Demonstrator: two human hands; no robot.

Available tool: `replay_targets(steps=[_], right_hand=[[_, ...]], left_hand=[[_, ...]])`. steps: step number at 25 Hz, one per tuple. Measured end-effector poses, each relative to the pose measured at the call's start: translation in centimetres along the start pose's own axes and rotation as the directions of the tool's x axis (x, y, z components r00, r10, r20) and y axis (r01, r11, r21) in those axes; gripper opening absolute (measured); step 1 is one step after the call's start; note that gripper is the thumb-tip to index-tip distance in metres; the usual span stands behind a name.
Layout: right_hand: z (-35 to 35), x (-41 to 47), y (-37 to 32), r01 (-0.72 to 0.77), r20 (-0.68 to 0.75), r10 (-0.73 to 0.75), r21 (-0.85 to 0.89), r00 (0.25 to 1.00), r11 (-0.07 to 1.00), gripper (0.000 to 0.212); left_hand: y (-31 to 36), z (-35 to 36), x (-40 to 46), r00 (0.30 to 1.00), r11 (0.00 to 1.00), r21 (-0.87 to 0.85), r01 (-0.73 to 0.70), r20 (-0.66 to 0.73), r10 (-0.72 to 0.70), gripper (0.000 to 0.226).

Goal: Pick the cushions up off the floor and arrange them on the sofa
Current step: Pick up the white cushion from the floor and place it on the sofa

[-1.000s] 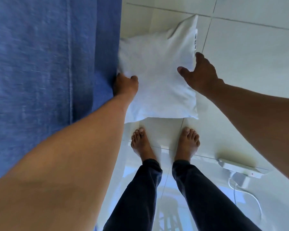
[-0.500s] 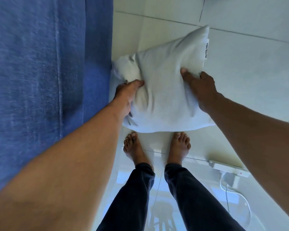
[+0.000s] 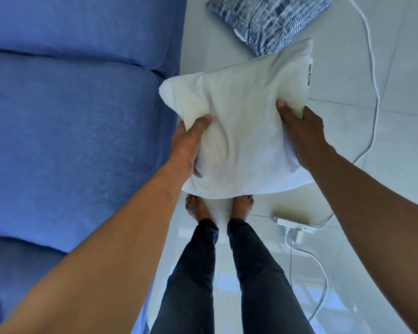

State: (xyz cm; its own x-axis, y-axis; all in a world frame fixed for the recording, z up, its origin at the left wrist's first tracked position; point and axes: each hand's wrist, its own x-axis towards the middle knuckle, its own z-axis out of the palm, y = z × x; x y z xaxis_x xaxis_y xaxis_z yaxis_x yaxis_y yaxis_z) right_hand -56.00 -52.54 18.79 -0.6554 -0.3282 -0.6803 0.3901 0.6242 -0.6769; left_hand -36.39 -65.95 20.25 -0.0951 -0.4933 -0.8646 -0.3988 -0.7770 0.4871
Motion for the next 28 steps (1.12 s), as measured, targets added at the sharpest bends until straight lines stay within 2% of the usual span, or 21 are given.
replay_targets(steps=[3, 7, 10, 12, 14, 16, 18, 23, 25, 28], right_hand=[[-1.5, -5.4, -5.4, 0.033, 0.005, -0.034, 0.079, 0.999, 0.996, 0.028], [-1.8, -11.5, -11.2, 0.078, 0.059, -0.088, 0.158, 0.994, 0.984, 0.029], [-1.3, -14.6, -14.4, 0.091, 0.16, -0.119, 0.173, 0.98, 0.981, 0.026], [-0.6, -16.1, -16.6, 0.117, 0.236, -0.152, 0.157, 0.96, 0.981, 0.031], [1.0, -17.0, -18.8, 0.152, 0.303, -0.187, 0.136, 0.935, 0.979, 0.042], [3.4, -17.9, -20.9, 0.186, 0.368, -0.208, 0.095, 0.906, 0.978, 0.046], [6.9, -19.0, -22.9, 0.225, 0.424, -0.217, 0.033, 0.879, 0.974, 0.056], [18.4, -21.8, -26.6, 0.309, 0.501, -0.226, -0.088, 0.836, 0.947, 0.087], [22.7, -23.0, -27.7, 0.319, 0.567, -0.199, -0.121, 0.799, 0.94, 0.086], [29.0, -25.3, -28.8, 0.336, 0.647, -0.132, -0.202, 0.751, 0.92, 0.088]], left_hand=[[4.5, -1.8, -6.5, 0.997, 0.995, -0.067, -0.071, -0.004, 0.071, 0.051], [9.0, -5.8, -13.4, 0.995, 0.982, -0.16, -0.097, -0.012, 0.096, 0.062], [10.6, -9.4, -17.2, 0.988, 0.964, -0.217, -0.151, -0.021, 0.15, 0.046], [11.0, -12.5, -19.0, 0.975, 0.942, -0.252, -0.221, -0.078, 0.207, 0.042], [10.8, -15.5, -20.1, 0.949, 0.917, -0.255, -0.306, -0.162, 0.271, 0.049], [10.4, -18.4, -20.9, 0.923, 0.898, -0.255, -0.359, -0.238, 0.301, 0.05], [10.0, -21.4, -21.4, 0.91, 0.883, -0.278, -0.378, -0.29, 0.298, 0.043], [10.4, -30.6, -20.8, 0.911, 0.83, -0.429, -0.358, -0.357, 0.208, 0.033], [10.2, -34.0, -20.5, 0.897, 0.811, -0.456, -0.367, -0.406, 0.178, 0.031], [9.3, -39.5, -20.3, 0.87, 0.77, -0.497, -0.4, -0.471, 0.148, 0.04]])
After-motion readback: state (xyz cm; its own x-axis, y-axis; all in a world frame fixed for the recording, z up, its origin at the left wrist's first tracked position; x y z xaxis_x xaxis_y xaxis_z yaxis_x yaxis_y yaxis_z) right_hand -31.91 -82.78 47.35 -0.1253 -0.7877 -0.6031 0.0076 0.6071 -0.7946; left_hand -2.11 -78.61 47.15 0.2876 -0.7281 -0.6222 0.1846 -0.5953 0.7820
